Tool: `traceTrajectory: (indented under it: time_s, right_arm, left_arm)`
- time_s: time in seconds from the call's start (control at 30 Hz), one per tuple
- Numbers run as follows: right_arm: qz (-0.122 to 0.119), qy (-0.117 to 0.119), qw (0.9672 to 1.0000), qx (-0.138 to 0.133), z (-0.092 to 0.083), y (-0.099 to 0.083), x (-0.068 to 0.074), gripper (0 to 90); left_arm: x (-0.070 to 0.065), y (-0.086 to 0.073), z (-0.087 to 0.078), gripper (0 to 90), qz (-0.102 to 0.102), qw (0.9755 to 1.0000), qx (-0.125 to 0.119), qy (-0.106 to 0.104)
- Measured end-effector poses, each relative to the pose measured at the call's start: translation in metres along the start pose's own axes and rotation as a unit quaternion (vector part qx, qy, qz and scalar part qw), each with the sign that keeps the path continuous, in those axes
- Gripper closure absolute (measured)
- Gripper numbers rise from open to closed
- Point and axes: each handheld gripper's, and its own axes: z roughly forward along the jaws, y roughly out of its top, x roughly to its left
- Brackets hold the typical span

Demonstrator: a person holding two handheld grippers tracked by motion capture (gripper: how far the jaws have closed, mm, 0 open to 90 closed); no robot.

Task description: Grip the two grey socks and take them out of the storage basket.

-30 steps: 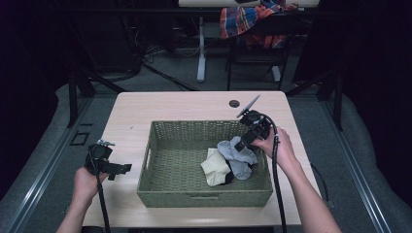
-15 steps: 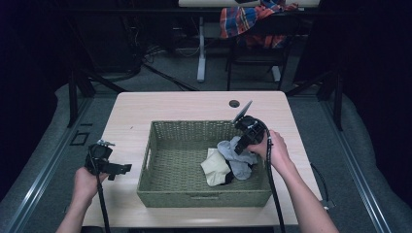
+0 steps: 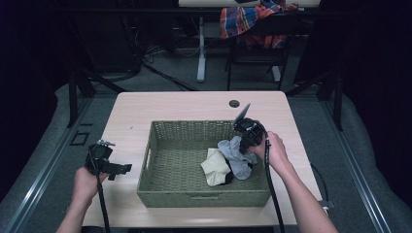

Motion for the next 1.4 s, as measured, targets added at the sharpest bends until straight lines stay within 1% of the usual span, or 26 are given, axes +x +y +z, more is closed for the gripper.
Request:
traceTrajectory:
  time_s: [0.03,0.07,0.1,0.13,0.17,0.2,0.23,0.27,0.3,0.33,0.4,0.43,0.5,0.53,0.6,0.73,0.83,0.9,0.93,0.97,1.03,1.07,1.1,1.2,1.3,1.4]
  right_arm:
    - [-0.004,-0.001,1.0,0.005,0.0,0.0,-0.001,80.8]
    - [-0.004,-0.001,1.0,0.001,-0.001,0.0,-0.001,84.7]
    - [-0.004,-0.001,1.0,0.001,-0.001,0.0,-0.001,84.7]
    - [0.002,-0.002,1.0,-0.009,0.0,-0.001,0.001,85.9]
    - [0.002,-0.002,1.0,-0.009,0.0,-0.001,0.001,85.9]
    - [-0.006,-0.001,1.0,-0.002,-0.002,-0.001,0.0,86.2]
    - [-0.004,-0.002,1.0,-0.006,-0.005,-0.002,0.0,86.3]
    - [-0.008,-0.005,0.9999,-0.005,-0.007,-0.002,0.0,86.4]
    - [-0.005,-0.003,0.9999,-0.012,-0.011,-0.003,-0.001,86.4]
    - [-0.003,-0.003,0.9997,-0.022,-0.019,-0.005,0.0,86.4]
    - [-0.007,-0.003,0.9997,-0.023,-0.023,-0.005,0.0,86.4]
    - [-0.005,-0.004,0.9995,-0.032,-0.028,-0.006,0.0,86.4]
    - [-0.009,-0.005,0.9992,-0.039,-0.036,-0.008,0.001,86.4]
    - [-0.004,-0.004,0.9988,-0.05,-0.039,-0.009,0.003,86.4]
    - [-0.011,-0.005,0.9986,-0.051,-0.047,-0.009,0.004,86.4]
    - [-0.014,-0.003,0.9973,-0.072,-0.061,-0.011,0.01,86.5]
    - [-0.019,0.0,0.9972,-0.072,-0.065,-0.011,0.012,86.5]
    - [-0.02,-0.005,0.9974,-0.069,-0.069,-0.011,0.015,86.5]
    - [-0.017,-0.001,0.9972,-0.073,-0.07,-0.011,0.016,86.5]
    - [-0.022,0.0,0.9972,-0.071,-0.073,-0.011,0.017,86.5]
    - [-0.021,0.001,0.9966,-0.08,-0.08,-0.01,0.019,86.6]
    - [-0.023,-0.002,0.9958,-0.089,-0.088,-0.01,0.02,86.6]
    - [-0.023,-0.002,0.9958,-0.089,-0.088,-0.01,0.02,86.6]
    - [-0.025,-0.004,0.9951,-0.096,-0.098,-0.009,0.02,86.6]
    - [-0.02,0.001,0.9933,-0.114,-0.105,-0.008,0.021,86.6]
    - [-0.026,-0.002,0.9935,-0.111,-0.112,-0.009,0.021,86.6]
  left_arm:
    - [0.0,0.0,0.0,0.2,0.0,1.0,0.0,0.0]
    - [0.0,0.0,0.0,0.2,0.0,1.0,0.0,0.0]
    - [0.0,0.0,0.0,0.2,0.0,1.0,0.0,0.0]
    - [0.0,0.0,0.0,0.2,0.0,1.0,0.0,0.0]
    - [0.0,0.0,0.0,0.2,0.0,1.0,0.0,0.0]
    - [0.0,0.0,0.0,0.2,0.0,1.0,0.0,0.0]
    - [0.0,0.0,0.0,0.2,0.0,1.0,0.0,0.0]
    - [0.0,0.0,0.0,0.2,0.0,1.0,0.0,0.0]
    - [0.001,0.0,0.0,0.2,0.0,1.0,0.0,0.0]
    - [0.001,0.0,0.0,0.2,0.0,1.0,0.0,0.0]
    - [0.001,0.0,0.0,0.2,0.001,1.0,0.0,0.001]
    - [0.0,0.0,0.0,0.2,0.0,1.0,-0.001,0.001]
    - [0.0,0.0,-0.001,0.2,-0.001,1.0,-0.001,0.001]
    - [0.0,0.0,-0.001,0.2,0.0,1.0,0.0,0.0]
    - [0.0,0.0,-0.001,0.2,-0.001,1.0,-0.002,0.001]
    - [0.001,0.0,-0.001,0.2,-0.001,1.0,0.0,-0.001]
    - [0.0,0.001,0.0,0.2,0.0,1.0,0.001,-0.002]
    - [-0.001,0.002,0.001,0.2,0.002,1.0,0.001,-0.002]
    - [-0.001,0.002,0.001,0.2,0.001,1.0,-0.001,-0.001]
    - [-0.001,0.002,0.001,0.2,0.001,1.0,0.0,-0.002]
    - [-0.001,0.001,0.0,0.2,0.001,1.0,-0.002,-0.001]
    - [-0.001,0.0,-0.001,0.2,0.0,1.0,-0.002,0.001]
    - [-0.001,0.0,-0.002,0.2,0.0,1.0,-0.002,0.0]
    - [0.0,0.0,-0.002,0.2,-0.002,1.0,-0.004,0.001]
    - [0.0,0.0,-0.001,0.2,-0.002,1.0,-0.001,-0.002]
    - [0.001,0.0,0.0,0.2,-0.003,1.0,0.0,-0.001]
